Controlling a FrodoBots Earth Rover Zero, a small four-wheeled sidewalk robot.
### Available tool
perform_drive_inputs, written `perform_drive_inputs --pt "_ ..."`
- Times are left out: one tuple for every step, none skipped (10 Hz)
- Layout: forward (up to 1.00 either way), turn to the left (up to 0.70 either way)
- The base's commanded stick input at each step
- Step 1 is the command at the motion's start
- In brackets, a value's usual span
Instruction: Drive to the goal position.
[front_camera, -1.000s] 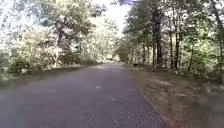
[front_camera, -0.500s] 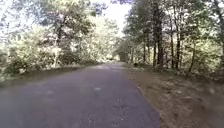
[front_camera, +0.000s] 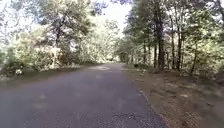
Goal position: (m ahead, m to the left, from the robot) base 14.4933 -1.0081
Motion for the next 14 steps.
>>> perform_drive_inputs --pt "0.45 0.0" --pt "0.45 0.0" --pt "0.45 0.0" --pt "0.45 0.0" --pt "0.45 0.0" --pt "0.45 0.0" --pt "0.45 0.0" --pt "0.45 0.0" --pt "0.45 0.0" --pt "0.45 0.0" --pt "0.45 0.0" --pt "0.45 0.0" --pt "0.45 0.0" --pt "0.45 0.0"
